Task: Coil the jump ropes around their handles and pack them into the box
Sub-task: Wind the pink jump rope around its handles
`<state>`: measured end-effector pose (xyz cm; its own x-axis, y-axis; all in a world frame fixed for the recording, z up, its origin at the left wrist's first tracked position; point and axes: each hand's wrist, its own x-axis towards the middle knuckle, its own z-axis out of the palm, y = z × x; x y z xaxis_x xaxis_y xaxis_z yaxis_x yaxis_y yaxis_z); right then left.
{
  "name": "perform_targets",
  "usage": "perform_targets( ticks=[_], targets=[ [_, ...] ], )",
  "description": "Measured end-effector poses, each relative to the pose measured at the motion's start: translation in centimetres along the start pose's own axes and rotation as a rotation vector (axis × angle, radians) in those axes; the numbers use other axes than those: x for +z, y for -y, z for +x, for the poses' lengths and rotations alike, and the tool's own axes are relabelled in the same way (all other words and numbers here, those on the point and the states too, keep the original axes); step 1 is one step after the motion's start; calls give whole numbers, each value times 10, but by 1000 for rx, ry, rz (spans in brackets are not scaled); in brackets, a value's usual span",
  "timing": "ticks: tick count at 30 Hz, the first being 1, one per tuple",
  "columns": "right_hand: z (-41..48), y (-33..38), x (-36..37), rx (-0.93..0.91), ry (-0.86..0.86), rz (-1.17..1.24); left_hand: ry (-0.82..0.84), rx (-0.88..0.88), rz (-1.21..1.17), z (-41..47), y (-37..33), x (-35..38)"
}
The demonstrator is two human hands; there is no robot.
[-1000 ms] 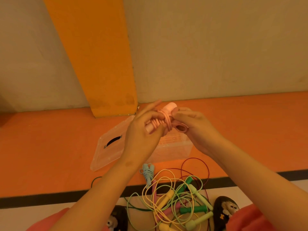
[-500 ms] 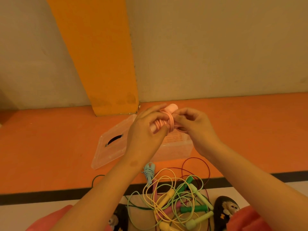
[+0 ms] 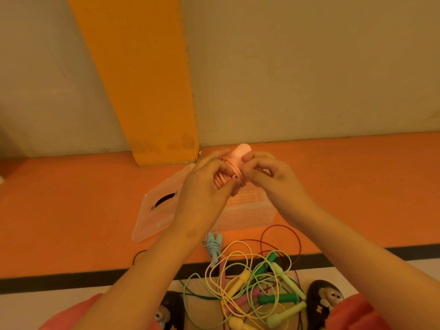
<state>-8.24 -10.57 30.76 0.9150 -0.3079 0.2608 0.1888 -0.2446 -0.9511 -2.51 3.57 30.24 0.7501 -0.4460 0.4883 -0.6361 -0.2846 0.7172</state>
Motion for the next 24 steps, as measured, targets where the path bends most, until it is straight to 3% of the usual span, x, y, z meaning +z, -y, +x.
perform_targets(
  ticks=[5, 12, 17, 21, 24],
  targets=[
    [2, -1, -4, -84, 3, -63, -16, -19, -14, 5, -3, 1],
    [11, -9, -7, 95, -107, 217, 17, -39, -59, 2, 0, 7],
    [12, -10, 2, 130, -148, 135, 8, -15, -92, -2, -3, 12],
    [9, -13, 10, 266, 7, 441, -51, 11, -195, -3, -8, 13],
    [4, -14, 14, 251, 151, 603, -48, -6, -249, -1, -8, 11]
  ],
)
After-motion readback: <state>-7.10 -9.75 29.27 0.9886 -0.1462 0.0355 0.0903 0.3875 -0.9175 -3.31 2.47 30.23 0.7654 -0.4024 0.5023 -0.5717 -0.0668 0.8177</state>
